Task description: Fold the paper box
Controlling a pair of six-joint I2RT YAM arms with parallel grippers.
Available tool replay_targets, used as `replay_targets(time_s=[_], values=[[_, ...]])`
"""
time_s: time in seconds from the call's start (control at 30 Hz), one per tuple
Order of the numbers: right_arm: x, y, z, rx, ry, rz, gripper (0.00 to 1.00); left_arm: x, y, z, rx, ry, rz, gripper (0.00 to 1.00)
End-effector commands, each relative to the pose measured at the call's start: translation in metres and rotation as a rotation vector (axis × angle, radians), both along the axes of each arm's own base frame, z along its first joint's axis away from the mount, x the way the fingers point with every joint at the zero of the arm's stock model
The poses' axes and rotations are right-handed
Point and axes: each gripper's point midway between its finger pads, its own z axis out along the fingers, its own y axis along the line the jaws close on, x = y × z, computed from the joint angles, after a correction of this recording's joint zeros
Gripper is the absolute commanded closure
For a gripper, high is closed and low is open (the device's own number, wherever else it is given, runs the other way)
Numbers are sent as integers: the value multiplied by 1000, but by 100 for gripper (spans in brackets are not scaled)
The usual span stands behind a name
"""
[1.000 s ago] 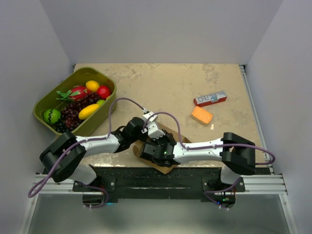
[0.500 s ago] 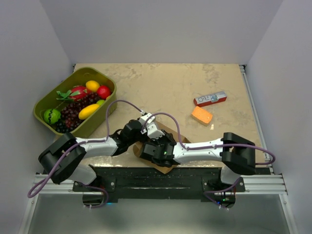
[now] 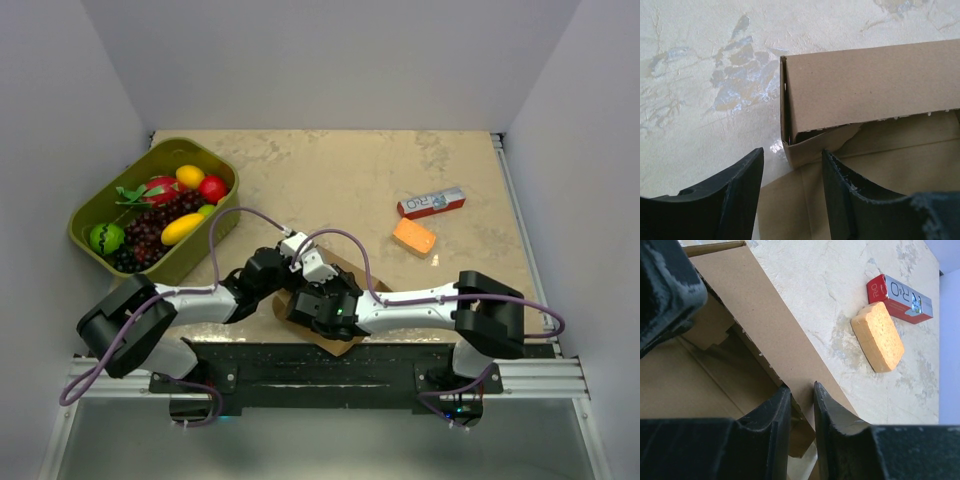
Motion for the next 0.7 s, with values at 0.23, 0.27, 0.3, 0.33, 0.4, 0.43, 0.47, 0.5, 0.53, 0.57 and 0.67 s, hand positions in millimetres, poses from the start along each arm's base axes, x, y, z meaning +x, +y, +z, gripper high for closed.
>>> replay_targets(time_s=[0.23, 0.27, 0.3, 0.33, 0.4, 0.43, 0.47, 0.5, 0.53, 0.57, 0.67], values=[[-5, 13, -3, 120, 42, 37, 75, 6, -15, 23, -130, -132, -106, 43], [-5, 14, -3, 123, 42, 37, 75, 6, -16, 21, -127, -127, -112, 43], [-5, 13, -3, 119, 44, 39, 75, 6, -17, 22, -132, -132, -118, 43], [-5, 14, -3, 122, 43, 40, 75, 6, -16, 21, -135, -132, -118, 43], [-5, 15, -3, 122, 46, 44, 75, 7, -16, 20, -139, -134, -117, 43], [-5, 14, -4, 119, 47, 44, 75, 7, -17, 21, -149, -144, -123, 44], [-5, 14, -4, 119, 48, 45, 75, 6, -18, 22, -154, -148, -129, 44], [-5, 15, -3, 121, 49, 46, 75, 7, -19, 23, -157, -154, -132, 45], [-5, 15, -3, 120, 47, 46, 75, 8, -21, 25, -165, -163, -136, 47], [-5, 15, -4, 120, 49, 47, 75, 8, -22, 26, -168, -167, -140, 48], [-5, 15, -3, 125, 49, 48, 75, 10, -22, 24, -166, -169, -139, 55]])
